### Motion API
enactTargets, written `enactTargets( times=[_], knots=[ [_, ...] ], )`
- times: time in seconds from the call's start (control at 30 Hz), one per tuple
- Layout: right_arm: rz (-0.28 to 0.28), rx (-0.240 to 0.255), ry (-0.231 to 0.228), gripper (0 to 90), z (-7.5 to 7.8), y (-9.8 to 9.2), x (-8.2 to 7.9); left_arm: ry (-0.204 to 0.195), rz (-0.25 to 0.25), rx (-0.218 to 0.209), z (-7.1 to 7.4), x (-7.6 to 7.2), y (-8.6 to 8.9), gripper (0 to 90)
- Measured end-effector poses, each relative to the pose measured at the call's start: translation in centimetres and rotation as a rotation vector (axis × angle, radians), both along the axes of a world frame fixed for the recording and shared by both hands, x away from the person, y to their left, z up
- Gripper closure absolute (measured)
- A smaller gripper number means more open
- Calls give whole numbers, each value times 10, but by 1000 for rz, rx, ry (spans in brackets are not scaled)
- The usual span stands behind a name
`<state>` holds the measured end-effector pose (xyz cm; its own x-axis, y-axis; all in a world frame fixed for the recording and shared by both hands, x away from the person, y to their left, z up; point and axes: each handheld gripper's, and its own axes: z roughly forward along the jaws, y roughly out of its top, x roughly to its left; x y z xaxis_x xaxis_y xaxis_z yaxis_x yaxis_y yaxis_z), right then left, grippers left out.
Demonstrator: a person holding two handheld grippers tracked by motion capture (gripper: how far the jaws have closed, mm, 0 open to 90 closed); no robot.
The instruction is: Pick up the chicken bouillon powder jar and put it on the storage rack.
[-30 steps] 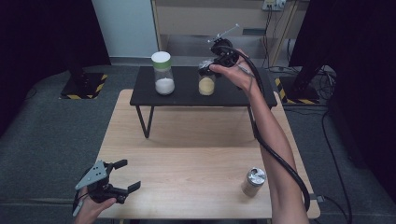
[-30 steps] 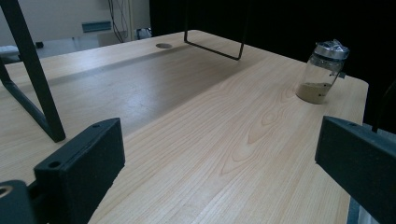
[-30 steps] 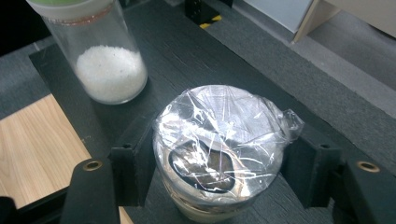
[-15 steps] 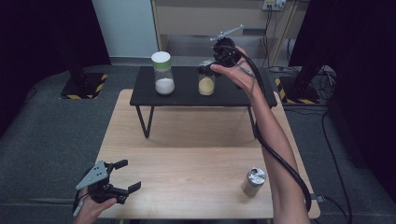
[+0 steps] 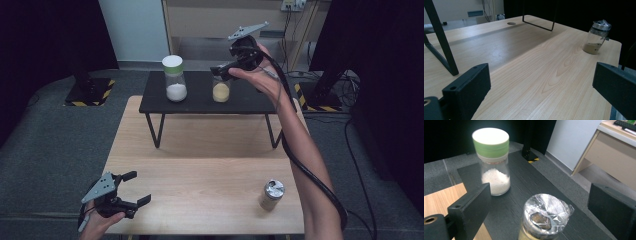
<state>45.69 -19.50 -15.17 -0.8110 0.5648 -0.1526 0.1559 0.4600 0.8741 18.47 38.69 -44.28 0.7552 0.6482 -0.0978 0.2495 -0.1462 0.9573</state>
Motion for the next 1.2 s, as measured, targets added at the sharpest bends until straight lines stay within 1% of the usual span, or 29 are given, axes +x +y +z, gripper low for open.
enactTargets(
  times=[0.13, 0.27, 0.47, 0.53, 0.57, 0.67, 0.73, 0.8, 0.83, 0.87, 0.9, 0.97, 1.0, 1.07, 1.1, 1.17, 1.2],
  knots=[
    [18, -1, -18, 74, 5, -8, -11, 0, 0, 0, 0, 0, 0, 7],
    [20, -3, -35, 73, 8, -17, -21, 1, 0, 1, 0, 0, -1, 7],
    [23, 16, -55, 79, 8, -35, -36, 1, 2, 1, 0, 0, -1, 7],
    [29, 26, -52, 93, 7, -43, -39, 1, 2, 2, 0, 0, -1, 7],
    [22, 29, -58, 99, 5, -47, -42, 1, 2, 3, 0, 0, -1, 7],
    [11, 61, -54, 107, 0, -59, -46, 1, 2, 4, 0, 0, -1, 7],
    [4, 71, -62, 110, -3, -65, -48, 1, 3, 3, 0, 0, -1, 7],
    [-7, 100, -74, 128, -9, -73, -52, 2, 4, 3, 0, 0, -1, 7],
    [-3, 119, -72, 133, -12, -79, -52, 2, 4, 2, 0, 0, -1, 7],
    [-7, 128, -71, 132, -14, -82, -53, 2, 5, 3, 0, 0, -1, 7],
    [-13, 129, -76, 132, -15, -84, -55, 2, 5, 3, 0, 0, -1, 7],
    [-9, 140, -70, 135, -17, -89, -57, 2, 5, 3, 0, 0, -1, 7],
    [-11, 142, -74, 141, -19, -90, -60, 2, 6, 4, 0, 0, -1, 7],
    [0, 153, -63, 177, -21, -95, -62, 2, 6, 3, 0, 0, -1, 7],
    [8, 156, -55, 176, -22, -97, -64, 2, 6, 4, 0, 0, -1, 7],
    [9, 158, -60, 176, -25, -101, -70, 2, 6, 4, 0, 0, -1, 7],
    [16, 166, -49, 182, -26, -104, -71, 2, 5, 4, 0, 0, -1, 7]
  ],
)
